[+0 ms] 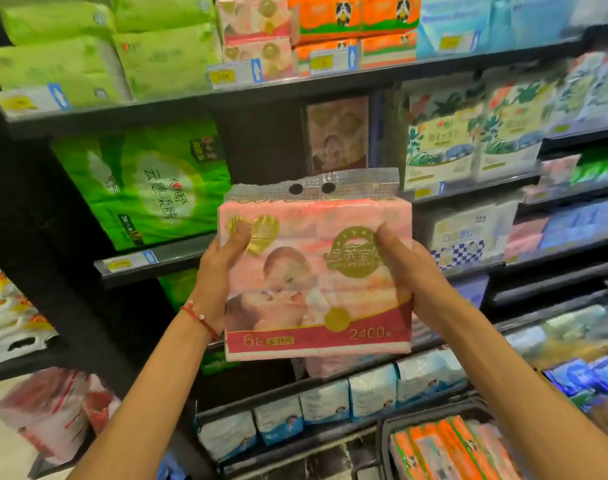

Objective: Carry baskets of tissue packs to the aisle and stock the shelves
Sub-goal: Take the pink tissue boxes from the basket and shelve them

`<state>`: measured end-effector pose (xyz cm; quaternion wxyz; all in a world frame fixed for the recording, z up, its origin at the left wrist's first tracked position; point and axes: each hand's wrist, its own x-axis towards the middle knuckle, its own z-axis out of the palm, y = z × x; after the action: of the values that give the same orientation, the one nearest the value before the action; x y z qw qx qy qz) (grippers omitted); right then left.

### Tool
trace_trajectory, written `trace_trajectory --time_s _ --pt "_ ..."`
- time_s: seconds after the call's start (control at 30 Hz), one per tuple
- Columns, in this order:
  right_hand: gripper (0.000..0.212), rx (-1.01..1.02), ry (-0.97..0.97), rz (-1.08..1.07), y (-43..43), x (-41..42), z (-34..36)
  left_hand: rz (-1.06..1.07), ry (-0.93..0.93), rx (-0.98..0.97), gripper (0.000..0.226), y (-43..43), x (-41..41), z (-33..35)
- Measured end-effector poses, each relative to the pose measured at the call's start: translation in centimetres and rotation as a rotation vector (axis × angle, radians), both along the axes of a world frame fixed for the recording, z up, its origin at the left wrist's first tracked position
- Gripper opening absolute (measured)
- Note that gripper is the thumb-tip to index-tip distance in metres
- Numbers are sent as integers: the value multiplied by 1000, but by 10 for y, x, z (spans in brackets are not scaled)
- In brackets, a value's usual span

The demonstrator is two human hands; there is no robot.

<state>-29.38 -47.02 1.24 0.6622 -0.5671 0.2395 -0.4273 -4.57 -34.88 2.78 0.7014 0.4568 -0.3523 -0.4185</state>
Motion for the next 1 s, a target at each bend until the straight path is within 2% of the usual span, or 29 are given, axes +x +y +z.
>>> trace_trajectory --time_s 0.23,0.37,0.6,0.7,0.87,1.0 --pt "52 -15 45 170 -53 27 5 70 60 35 59 -20 20 10" --pt "48 -40 42 126 -56 49 1 89 53 53 57 -26 40 9" --pt "59 -24 45 37 -57 77 1 101 69 66 56 -36 64 3" --pt "60 45 -4 23 -58 81 -2 85 -21 65 59 -40 69 7" --pt "63 158 -66 -4 -57 84 -14 -29 -189 -2 43 -41 85 10" --pt "62 150 -100 -45 -55 91 -17 -121 -186 -3 57 -41 98 2"
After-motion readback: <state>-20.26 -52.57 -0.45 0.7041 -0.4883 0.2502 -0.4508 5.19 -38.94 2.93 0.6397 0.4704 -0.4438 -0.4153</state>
